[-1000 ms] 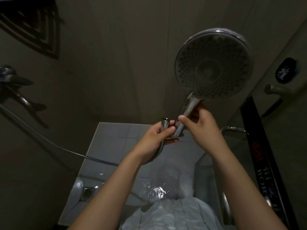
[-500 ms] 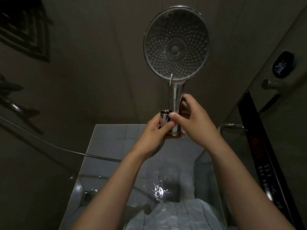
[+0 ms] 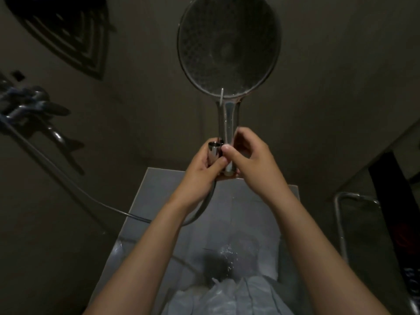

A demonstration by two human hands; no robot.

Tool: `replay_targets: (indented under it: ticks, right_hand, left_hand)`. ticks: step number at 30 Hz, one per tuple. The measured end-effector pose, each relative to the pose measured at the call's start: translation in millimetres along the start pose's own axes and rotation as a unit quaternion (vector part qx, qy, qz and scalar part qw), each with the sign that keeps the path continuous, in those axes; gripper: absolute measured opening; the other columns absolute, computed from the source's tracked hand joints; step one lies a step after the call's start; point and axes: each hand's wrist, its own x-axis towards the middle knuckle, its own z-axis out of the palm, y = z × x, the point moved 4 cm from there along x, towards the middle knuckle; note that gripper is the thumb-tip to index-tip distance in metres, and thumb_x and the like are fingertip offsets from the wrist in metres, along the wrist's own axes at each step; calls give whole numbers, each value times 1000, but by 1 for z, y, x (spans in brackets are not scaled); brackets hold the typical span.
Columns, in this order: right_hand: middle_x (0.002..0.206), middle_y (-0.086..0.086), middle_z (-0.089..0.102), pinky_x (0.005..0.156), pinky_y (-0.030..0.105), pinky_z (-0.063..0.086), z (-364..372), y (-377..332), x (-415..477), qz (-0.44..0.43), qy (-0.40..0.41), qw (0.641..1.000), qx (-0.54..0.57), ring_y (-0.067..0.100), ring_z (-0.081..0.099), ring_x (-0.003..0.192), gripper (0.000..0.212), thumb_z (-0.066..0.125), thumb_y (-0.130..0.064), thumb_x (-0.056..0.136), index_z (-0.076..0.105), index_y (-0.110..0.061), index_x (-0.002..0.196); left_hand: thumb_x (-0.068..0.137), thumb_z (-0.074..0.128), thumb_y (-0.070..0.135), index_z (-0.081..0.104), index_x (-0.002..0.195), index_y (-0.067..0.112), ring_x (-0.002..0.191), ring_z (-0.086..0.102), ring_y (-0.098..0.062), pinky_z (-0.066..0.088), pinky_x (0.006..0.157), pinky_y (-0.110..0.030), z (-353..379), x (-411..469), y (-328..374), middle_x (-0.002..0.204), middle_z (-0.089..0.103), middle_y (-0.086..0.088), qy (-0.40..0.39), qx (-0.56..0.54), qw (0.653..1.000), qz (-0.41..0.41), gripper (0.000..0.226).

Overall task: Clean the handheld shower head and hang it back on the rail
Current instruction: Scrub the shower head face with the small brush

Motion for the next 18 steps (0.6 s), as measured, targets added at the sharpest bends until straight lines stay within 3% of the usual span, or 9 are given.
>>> replay_targets:
  ticks: [5,10,15,18]
  right_hand:
    - [76,-7,53,65,21,42,53,-9,23,-13,-40,998,41,4,51,73,7,60,-16,89,54,-16,92]
    - [74,-7,53,63,24,41,100,-22,49,-47,-65,995,68,4,51,71,7,59,-15,90,53,-18,87]
    - [80,14,55,67,29,43,139,-37,77,-77,-98,989,80,13,52,74,10,58,-14,91,53,-5,91]
    - [82,12,57,71,32,46,160,-44,98,-84,-122,985,86,18,54,75,9,58,-15,90,55,-7,93]
  left_hand:
    - [95,43,-1,48,114,7,86,67,-8,54,71,-19,-52,-5,16,104,62,-14,34,18,999,20,21]
    - [95,44,2,52,104,16,83,67,-8,58,73,-26,-100,-6,37,96,64,-6,69,49,995,44,18]
    - [95,43,0,52,100,14,79,64,-2,53,70,-18,-142,-4,57,87,65,5,117,79,987,72,17]
    - [94,46,6,54,99,21,86,66,-3,53,72,-19,-166,3,64,88,70,10,137,78,985,75,18]
